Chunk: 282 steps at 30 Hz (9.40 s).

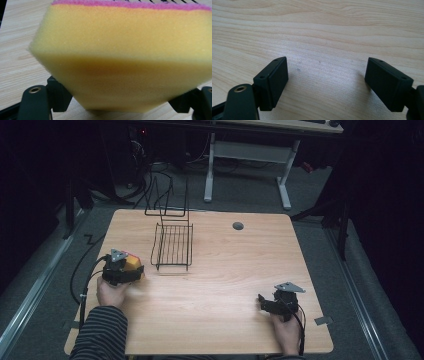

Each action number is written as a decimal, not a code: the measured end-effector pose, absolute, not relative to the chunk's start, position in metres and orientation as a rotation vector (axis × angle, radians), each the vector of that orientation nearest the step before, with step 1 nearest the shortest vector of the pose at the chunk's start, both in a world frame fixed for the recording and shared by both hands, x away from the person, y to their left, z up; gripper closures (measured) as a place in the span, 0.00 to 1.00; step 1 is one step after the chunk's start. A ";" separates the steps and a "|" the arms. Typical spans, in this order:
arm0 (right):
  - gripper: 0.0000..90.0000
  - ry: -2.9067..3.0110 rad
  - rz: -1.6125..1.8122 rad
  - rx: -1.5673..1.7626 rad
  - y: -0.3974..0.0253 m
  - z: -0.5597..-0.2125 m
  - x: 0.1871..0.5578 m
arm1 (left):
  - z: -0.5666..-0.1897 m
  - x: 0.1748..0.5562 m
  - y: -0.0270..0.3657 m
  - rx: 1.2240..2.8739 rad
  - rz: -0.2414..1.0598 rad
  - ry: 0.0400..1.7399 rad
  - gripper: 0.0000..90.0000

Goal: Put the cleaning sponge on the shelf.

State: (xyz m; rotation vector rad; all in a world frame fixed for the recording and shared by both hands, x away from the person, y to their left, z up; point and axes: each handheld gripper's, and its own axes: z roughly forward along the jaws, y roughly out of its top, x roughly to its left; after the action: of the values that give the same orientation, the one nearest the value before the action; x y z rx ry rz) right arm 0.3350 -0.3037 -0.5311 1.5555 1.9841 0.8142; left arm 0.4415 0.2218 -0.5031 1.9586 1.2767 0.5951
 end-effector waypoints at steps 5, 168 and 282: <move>0.21 1.984 0.814 1.556 -0.304 -0.531 0.335 | -0.501 0.439 0.220 1.954 0.588 1.263 0.26; 0.21 1.984 0.812 1.554 -0.304 -0.531 0.335 | -0.470 0.524 0.102 2.023 0.524 1.095 0.25; 0.21 1.986 0.813 1.553 -0.304 -0.531 0.335 | -0.435 0.428 0.179 1.866 0.462 1.073 0.06</move>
State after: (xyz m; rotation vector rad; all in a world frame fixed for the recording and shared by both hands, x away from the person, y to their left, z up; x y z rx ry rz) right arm 0.3346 -0.3035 -0.5312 1.5533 1.9861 0.8128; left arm 0.4278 0.1788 -0.4348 1.8659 1.0730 0.4619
